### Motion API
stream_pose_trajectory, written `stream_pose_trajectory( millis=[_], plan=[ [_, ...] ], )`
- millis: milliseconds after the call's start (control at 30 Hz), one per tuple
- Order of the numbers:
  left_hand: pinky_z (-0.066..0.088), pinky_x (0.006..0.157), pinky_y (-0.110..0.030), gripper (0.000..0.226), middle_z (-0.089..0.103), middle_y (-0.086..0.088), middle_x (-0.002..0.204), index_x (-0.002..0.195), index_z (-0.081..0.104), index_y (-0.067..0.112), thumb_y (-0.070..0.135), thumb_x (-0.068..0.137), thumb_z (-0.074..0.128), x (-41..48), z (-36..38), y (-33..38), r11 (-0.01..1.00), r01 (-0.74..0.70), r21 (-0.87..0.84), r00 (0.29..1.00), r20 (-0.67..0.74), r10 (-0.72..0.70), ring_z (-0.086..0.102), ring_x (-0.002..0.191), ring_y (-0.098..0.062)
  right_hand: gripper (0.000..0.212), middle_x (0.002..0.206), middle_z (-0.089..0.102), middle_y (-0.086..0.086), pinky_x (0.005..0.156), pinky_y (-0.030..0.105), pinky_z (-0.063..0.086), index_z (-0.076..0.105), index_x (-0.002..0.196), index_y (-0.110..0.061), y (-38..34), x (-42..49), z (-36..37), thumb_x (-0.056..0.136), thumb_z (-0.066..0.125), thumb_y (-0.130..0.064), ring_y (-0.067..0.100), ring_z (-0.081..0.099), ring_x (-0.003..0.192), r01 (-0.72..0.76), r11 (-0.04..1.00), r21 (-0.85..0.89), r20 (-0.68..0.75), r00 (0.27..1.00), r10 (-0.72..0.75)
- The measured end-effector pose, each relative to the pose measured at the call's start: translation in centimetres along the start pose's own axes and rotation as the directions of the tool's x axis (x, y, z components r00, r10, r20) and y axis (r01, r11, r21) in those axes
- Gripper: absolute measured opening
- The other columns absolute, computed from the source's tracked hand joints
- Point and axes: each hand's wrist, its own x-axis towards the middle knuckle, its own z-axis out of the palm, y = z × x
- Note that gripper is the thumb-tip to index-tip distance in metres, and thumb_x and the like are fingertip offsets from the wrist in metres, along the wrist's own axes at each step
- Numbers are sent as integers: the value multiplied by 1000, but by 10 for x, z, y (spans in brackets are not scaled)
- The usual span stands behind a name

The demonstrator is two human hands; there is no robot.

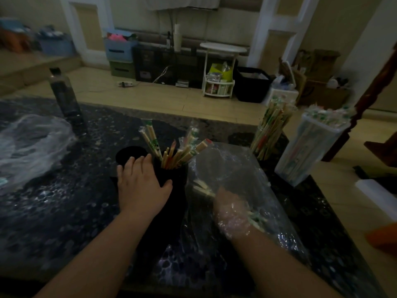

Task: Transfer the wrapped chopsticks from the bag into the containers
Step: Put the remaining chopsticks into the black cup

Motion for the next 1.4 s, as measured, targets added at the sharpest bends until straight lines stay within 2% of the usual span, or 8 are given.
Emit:
stream_pose_trajectory(
  millis=[167, 633, 733, 833, 1000, 1100, 1200, 1400],
  plan=[
    [7, 121, -47, 85, 32, -5, 155, 149, 29, 17, 64, 83, 54, 1, -2, 1, 999, -2, 38, 1000, 22, 1, 16, 147, -25, 41, 124, 58, 8, 86, 32, 44, 56, 124, -12, 4, -5, 7, 101, 22, -18, 27, 59, 112, 65, 998, -24, -57, 996, -67],
    [12, 118, -48, 76, 31, -8, 155, 143, 39, 18, 57, 82, 61, -2, -3, 1, 1000, 21, -17, 999, 49, -20, 16, 146, -27, 35, 135, 54, 5, 106, 36, 42, 50, 133, -14, 9, -35, -3, 102, 39, -26, 25, 52, 126, 58, 997, -42, 189, 981, -49],
    [44, 86, -46, 36, 58, -11, 107, 101, 59, 13, 36, 76, 72, -8, -8, 4, 988, -96, -120, 969, -237, 66, 51, 105, -34, 26, 118, 60, 1, 93, 30, 47, 55, 120, -18, 14, -37, -5, 102, 40, -30, 23, 59, 115, 19, 996, 88, 99, 995, -28],
    [34, 54, -29, 23, 48, 2, 71, 70, 53, 18, 29, 80, 71, -14, -11, 8, 913, -355, -199, 897, -348, 273, 49, 65, -21, 25, 113, 60, 4, 89, 33, 47, 54, 120, -21, 13, -40, -11, 101, 41, -31, 27, 59, 114, -16, 994, 112, 95, 995, 5],
    [37, 53, -29, 48, 59, 2, 70, 75, 56, 20, 62, 93, 42, -26, -4, 21, 968, -63, -241, 917, 370, 152, 56, 63, -15, 30, 123, 58, 10, 92, 37, 47, 44, 129, -17, 9, -43, -21, 100, 44, -26, 30, 56, 116, 75, 996, 52, 53, 996, -77],
    [44, 51, -25, 65, 69, -12, 77, 90, 62, 7, 67, 92, 38, -34, 2, 29, 841, 451, -299, 631, 773, -63, 61, 53, -21, 34, 130, 55, 10, 96, 35, 43, 41, 135, -16, 6, -43, -20, 103, 36, -28, 29, 53, 121, 54, 994, 91, 59, 996, -60],
    [36, 46, -20, 49, 68, -9, 73, 95, 63, 7, 54, 93, 52, -33, 5, 31, 653, 664, -364, 490, 872, -12, 55, 51, -18, 34, 134, 54, 12, 99, 32, 40, 45, 134, -12, 7, -42, -19, 106, 33, -24, 30, 50, 125, 9, 985, 174, 113, 993, -29],
    [33, 41, -19, 13, 64, -3, 67, 75, 65, 11, 15, 88, 64, -33, 22, 32, 576, 648, -499, 613, 790, -4, 49, 50, -12, 31, 128, 57, 6, 102, 39, 40, 49, 130, -17, 3, -43, -22, 100, 42, -22, 27, 51, 125, 75, 996, 54, 127, 988, -82]
  ],
)
